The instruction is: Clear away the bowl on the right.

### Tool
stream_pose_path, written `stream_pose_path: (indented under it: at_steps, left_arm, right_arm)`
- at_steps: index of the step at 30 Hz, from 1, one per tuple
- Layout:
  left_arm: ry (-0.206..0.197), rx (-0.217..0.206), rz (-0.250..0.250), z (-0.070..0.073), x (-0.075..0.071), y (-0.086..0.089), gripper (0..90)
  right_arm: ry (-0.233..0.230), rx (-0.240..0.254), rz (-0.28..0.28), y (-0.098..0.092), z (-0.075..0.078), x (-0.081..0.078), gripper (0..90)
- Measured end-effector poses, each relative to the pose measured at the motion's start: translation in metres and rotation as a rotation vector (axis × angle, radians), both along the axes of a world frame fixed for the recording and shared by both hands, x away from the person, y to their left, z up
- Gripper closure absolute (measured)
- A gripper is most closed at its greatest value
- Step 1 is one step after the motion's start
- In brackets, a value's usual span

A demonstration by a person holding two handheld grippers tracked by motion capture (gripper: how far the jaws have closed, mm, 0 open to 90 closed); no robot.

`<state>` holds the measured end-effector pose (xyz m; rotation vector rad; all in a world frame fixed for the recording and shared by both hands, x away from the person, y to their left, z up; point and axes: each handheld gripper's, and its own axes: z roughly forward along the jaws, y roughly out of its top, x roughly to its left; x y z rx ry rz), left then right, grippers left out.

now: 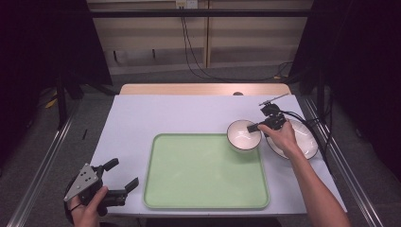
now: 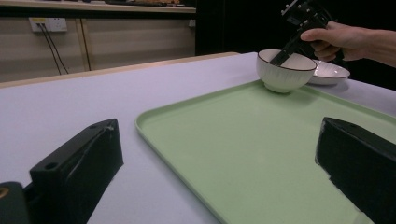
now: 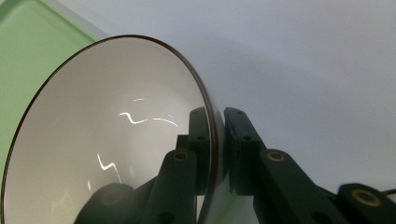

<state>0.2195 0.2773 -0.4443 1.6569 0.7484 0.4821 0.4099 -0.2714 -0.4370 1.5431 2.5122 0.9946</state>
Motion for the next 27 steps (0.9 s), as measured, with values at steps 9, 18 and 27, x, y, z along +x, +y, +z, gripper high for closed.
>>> stream_pose_path:
  at_steps: [9, 18, 27]
  left_arm:
    - [0.002, 0.0, 0.004, -0.0001, 0.0006, -0.0002, 0.7]
    - [0.004, 0.002, 0.007, -0.0003, 0.0004, -0.0004, 0.7]
    - [0.004, 0.004, 0.006, -0.0003, 0.0004, -0.0004, 0.7]
  right_arm:
    - [0.006, -0.01, 0.0, 0.0022, -0.0035, 0.0022, 81.9]
    - [0.007, -0.062, 0.008, 0.0032, -0.0082, 0.0015, 83.1]
    - [-0.01, -0.057, -0.001, 0.0051, -0.01, 0.0002, 83.0]
